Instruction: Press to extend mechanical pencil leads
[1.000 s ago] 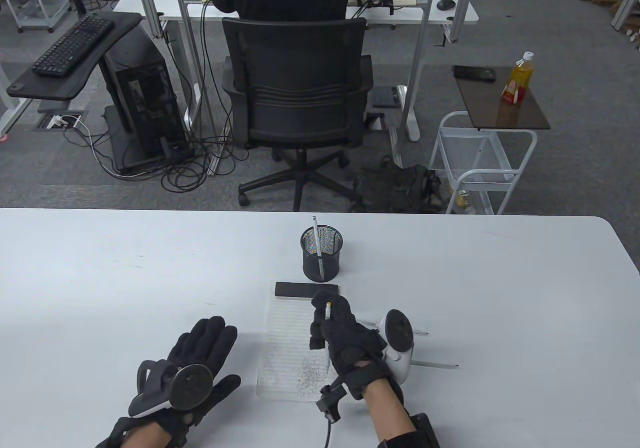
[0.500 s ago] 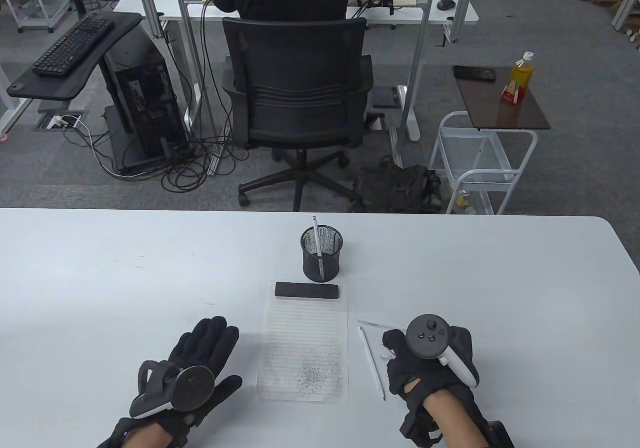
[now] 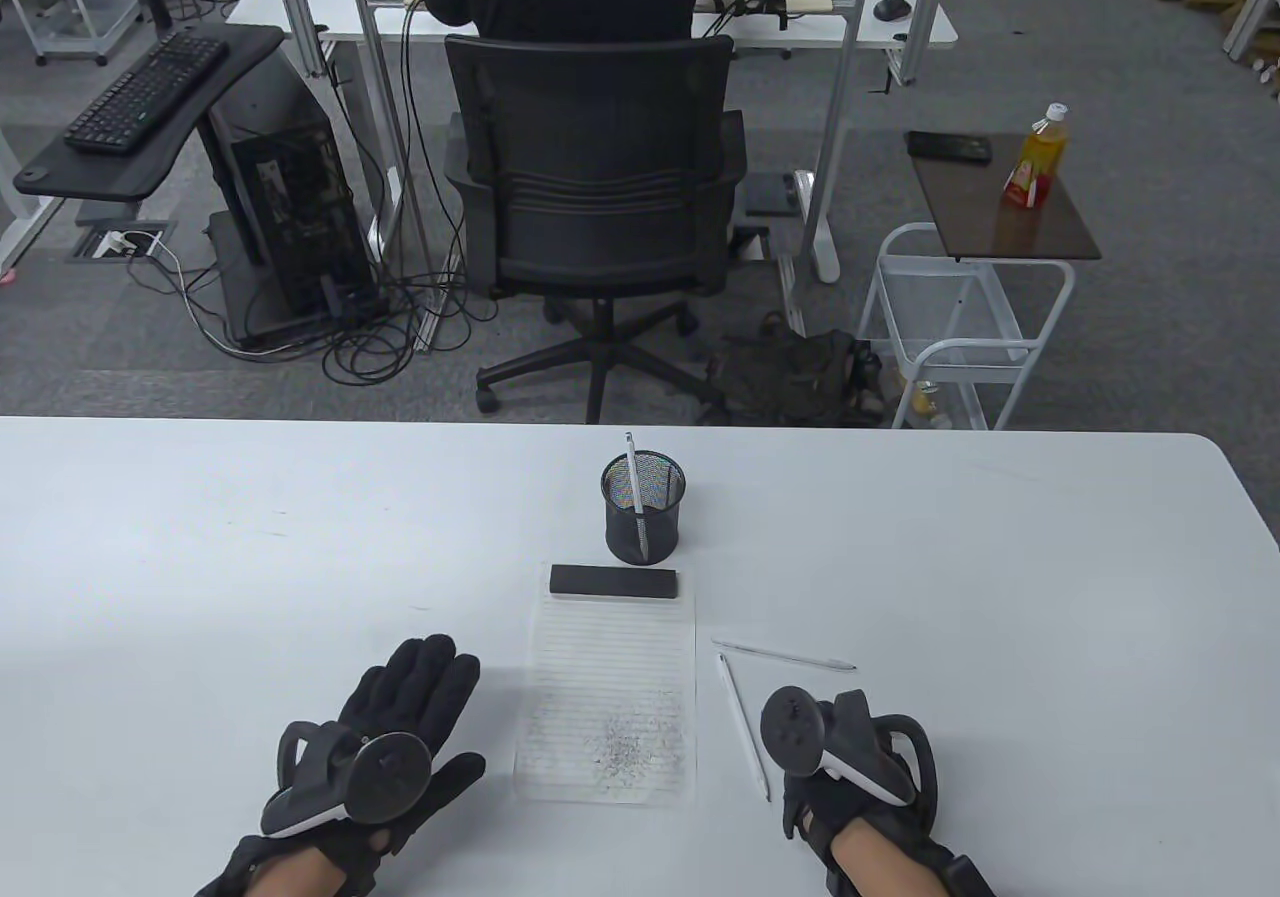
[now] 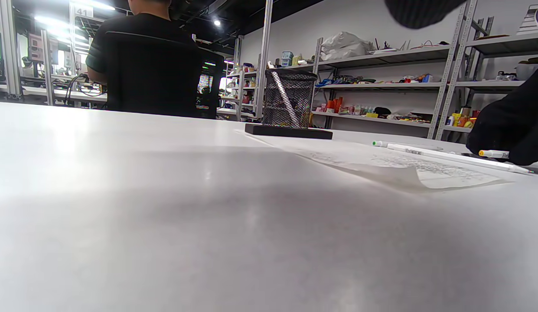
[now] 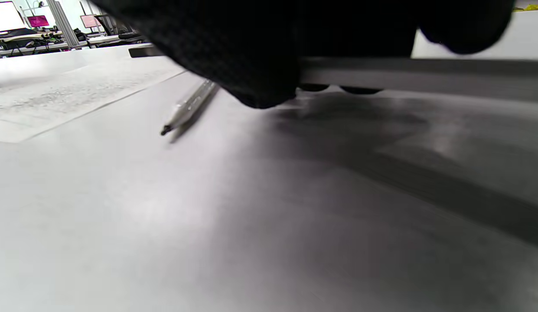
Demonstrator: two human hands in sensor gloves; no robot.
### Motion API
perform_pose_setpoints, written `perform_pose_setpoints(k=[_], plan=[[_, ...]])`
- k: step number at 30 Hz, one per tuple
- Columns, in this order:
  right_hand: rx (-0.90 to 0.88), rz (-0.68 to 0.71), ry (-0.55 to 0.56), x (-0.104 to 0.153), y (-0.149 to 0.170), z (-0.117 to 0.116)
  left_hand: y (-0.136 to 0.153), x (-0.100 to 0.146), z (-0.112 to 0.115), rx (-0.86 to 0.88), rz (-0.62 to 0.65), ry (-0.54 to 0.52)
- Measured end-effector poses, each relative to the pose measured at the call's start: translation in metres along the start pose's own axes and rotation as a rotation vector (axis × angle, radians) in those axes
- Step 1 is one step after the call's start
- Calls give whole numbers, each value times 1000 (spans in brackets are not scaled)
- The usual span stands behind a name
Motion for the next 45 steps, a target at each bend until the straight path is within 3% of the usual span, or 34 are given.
perform_pose_setpoints(k=[19, 29, 32, 38, 41, 45], plan=[[82, 43, 41, 1, -1, -3, 1, 0, 0, -1, -4, 8], [73, 12, -6, 4, -1, -3, -5, -1, -4, -16, 11, -3], [72, 20, 83, 11, -7, 18, -6, -1, -6, -20, 13, -9], [-39, 33, 259, 7, -17, 99, -3, 0, -6, -22, 3, -9], [-116, 26, 326, -13, -23, 135, -1, 0, -6, -21, -3, -7], [-256, -31, 322, -60, -29, 158, -1, 0, -6, -19, -7, -7]])
Point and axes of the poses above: the tracker on the back of each hand, its own y axis roughly to the little-finger side, its own x axis roughly from the fingertips to the wrist, z = x × y, the point moved 4 cm from there along -x, roughly from the wrist to the fingertips, and after that the axes turned 13 degrees about z, right-handed, at the moved point
